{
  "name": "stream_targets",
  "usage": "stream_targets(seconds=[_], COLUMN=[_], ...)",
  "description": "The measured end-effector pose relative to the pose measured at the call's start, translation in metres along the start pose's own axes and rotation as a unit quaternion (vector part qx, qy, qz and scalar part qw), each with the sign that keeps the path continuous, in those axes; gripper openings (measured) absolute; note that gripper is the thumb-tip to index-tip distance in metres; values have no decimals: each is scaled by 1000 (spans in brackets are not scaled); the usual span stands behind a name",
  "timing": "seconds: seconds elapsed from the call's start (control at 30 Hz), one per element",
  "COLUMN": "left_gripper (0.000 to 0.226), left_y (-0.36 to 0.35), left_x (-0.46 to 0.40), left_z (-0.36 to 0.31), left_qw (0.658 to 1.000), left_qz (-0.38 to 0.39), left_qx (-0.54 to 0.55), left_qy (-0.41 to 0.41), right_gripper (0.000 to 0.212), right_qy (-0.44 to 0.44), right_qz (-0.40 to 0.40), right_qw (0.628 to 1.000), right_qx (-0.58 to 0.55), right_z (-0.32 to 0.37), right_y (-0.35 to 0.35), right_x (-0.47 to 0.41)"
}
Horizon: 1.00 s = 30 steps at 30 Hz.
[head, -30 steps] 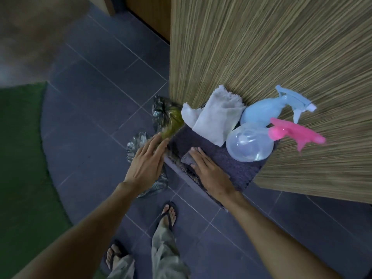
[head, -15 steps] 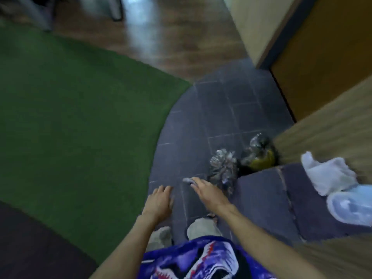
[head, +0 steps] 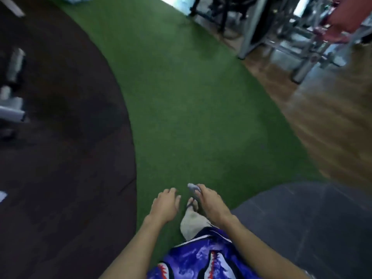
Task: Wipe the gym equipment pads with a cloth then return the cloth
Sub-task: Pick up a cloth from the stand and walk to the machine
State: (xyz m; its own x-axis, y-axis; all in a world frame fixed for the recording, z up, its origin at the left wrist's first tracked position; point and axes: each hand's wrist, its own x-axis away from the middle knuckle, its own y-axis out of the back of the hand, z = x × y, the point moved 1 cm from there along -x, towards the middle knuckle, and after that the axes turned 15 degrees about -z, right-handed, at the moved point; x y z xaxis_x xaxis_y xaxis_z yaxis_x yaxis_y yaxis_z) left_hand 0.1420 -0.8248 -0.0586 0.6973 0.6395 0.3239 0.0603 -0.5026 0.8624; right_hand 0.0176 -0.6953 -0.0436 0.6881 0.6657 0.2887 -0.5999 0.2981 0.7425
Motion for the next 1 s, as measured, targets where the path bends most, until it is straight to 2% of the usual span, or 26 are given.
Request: stream_targets(seconds=[0.37, 0.57, 0.8, 1.0], left_gripper=[36, 36, 33, 33], left_y=[144, 234, 314, 430], left_x=[-221, -339, -502, -661], left_z=[116, 170, 277, 370], left_qw=[984, 965, 955, 953], left_qz=[-53, -86, -67, -72], left_qx=[67, 91, 119, 118], left_qy=[158, 228, 263, 269], right_gripper=[33, 37, 36, 36], right_qy=[104, 133, 140, 150], right_qz=[137, 163, 195, 174], right_qw=[984, 975, 966, 971], right_qx=[45, 73, 99, 65], right_z=[173, 281, 403, 530], right_y=[-49, -70, -122, -146], right_x=[-284, -432, -614, -779])
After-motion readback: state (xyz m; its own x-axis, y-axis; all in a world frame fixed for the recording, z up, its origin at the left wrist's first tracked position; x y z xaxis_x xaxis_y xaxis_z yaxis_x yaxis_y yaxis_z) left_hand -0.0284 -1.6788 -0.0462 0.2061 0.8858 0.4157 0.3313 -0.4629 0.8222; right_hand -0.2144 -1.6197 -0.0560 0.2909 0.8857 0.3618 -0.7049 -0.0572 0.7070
